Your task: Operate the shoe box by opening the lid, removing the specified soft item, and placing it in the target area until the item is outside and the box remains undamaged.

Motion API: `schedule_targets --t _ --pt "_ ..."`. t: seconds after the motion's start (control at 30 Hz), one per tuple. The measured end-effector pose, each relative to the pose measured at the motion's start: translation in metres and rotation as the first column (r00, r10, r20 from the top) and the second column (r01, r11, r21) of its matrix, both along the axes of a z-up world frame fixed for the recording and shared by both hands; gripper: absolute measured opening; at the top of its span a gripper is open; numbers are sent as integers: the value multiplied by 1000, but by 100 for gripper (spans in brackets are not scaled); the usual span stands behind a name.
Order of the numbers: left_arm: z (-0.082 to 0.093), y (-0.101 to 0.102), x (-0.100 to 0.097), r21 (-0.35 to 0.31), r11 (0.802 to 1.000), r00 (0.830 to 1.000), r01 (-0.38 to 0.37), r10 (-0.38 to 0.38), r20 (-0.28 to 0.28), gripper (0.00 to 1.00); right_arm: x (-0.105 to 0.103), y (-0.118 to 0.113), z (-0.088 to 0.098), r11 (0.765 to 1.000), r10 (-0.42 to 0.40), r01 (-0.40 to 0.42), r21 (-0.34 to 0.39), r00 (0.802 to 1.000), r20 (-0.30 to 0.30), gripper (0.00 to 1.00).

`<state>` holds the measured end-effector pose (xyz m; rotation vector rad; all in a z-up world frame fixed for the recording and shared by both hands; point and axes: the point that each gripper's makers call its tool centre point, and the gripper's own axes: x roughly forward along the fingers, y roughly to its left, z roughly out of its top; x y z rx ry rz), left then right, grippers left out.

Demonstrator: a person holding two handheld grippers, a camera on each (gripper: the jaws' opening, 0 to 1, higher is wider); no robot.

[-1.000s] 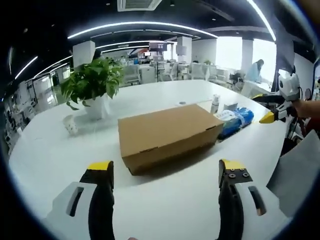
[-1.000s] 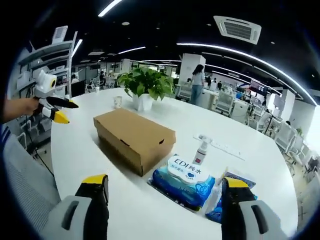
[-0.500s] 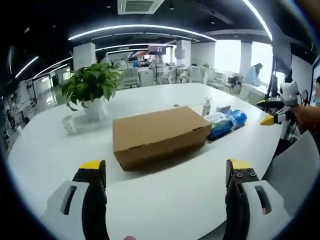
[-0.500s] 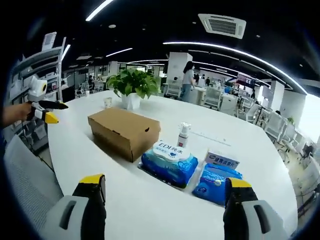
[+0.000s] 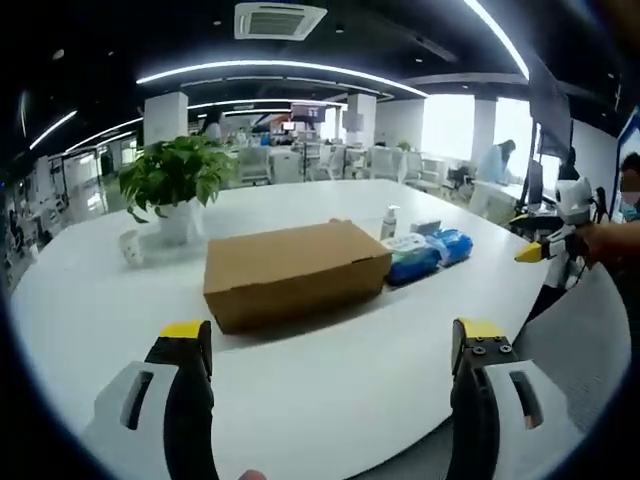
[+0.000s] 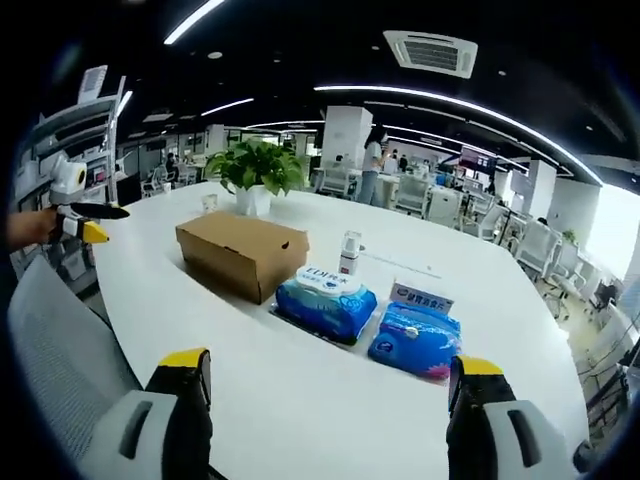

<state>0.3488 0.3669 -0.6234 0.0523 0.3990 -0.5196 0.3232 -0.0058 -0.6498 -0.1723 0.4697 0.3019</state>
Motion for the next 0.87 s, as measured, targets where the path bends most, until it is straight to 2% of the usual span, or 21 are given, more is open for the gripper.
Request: schedule_targets --t 0.1,0.3,0.4,0.53,0.63,0.87 --pt "0 0 -8 -4 1000 1000 -1 1 13 99 -6 2 -2 1000 1 -1 12 1000 -2 99" --pt "-10 -4 -21 4 1000 1000 5 -5 12 99 -20 8 -8 1000 3 -3 30 1000 -5 99" --pt "-19 -7 -27 32 999 1000 18 -18 4 99 -26 12 -16 1000 3 -2 22 1000 -20 99" --pt "-28 -9 -34 80 996 999 46 -44 -20 99 -29 14 -15 1000 6 -6 27 1000 -16 99" --pt "-24 -4 -32 71 997 999 40 -39 -3 99 -27 13 -12 999 -1 2 37 1000 -3 99" --pt "-28 -3 -31 61 998 1000 30 -29 -6 99 -27 13 -14 1000 3 -2 30 1000 -3 99"
